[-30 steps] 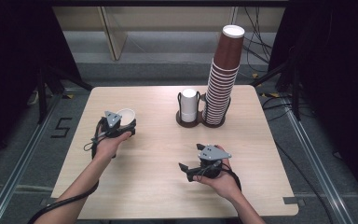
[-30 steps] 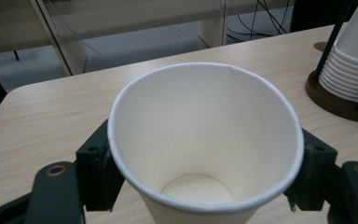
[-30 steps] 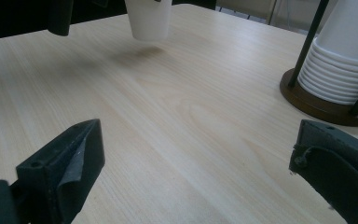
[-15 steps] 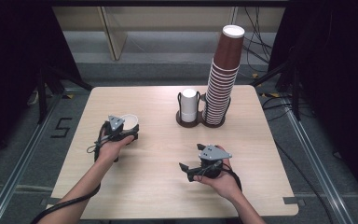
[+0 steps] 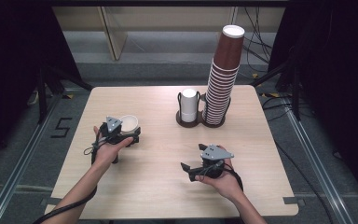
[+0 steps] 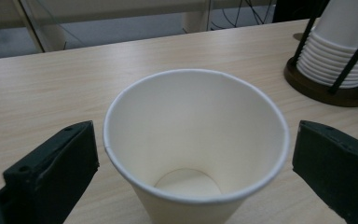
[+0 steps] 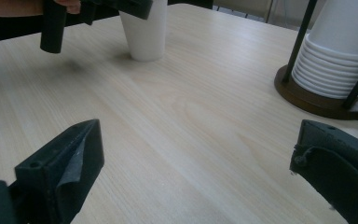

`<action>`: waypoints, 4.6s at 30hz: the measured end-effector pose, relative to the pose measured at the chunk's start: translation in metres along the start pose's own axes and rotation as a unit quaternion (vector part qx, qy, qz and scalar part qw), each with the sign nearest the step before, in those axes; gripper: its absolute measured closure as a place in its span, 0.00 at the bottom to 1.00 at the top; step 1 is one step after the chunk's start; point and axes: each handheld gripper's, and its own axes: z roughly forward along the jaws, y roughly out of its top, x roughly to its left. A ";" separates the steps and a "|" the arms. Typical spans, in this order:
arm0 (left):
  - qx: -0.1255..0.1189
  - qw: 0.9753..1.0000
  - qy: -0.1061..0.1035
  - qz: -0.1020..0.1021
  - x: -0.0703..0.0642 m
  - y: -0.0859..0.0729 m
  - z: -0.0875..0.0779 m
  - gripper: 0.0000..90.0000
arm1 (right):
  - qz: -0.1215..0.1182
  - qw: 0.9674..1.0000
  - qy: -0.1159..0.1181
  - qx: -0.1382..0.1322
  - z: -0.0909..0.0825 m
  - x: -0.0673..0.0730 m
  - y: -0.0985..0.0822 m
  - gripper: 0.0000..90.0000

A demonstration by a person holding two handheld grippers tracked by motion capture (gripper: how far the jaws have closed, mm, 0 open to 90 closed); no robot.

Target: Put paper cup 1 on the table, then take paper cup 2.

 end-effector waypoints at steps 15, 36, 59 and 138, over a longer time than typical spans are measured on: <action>-0.082 0.996 0.014 0.029 -0.005 0.016 -0.045 0.00 | -0.003 1.000 -0.017 -0.019 -0.010 -0.011 0.001 0.03; -0.113 0.984 -0.120 0.072 -0.098 0.047 -0.047 0.00 | 0.041 0.994 -0.077 -0.059 -0.045 -0.039 0.029 0.03; -0.112 0.968 -0.187 0.122 -0.186 0.111 0.014 0.01 | 0.044 0.981 -0.133 -0.138 -0.075 -0.090 0.124 0.01; -0.132 0.970 -0.197 0.056 -0.235 0.213 0.105 0.12 | 0.103 0.964 -0.173 -0.175 -0.043 -0.185 0.252 0.21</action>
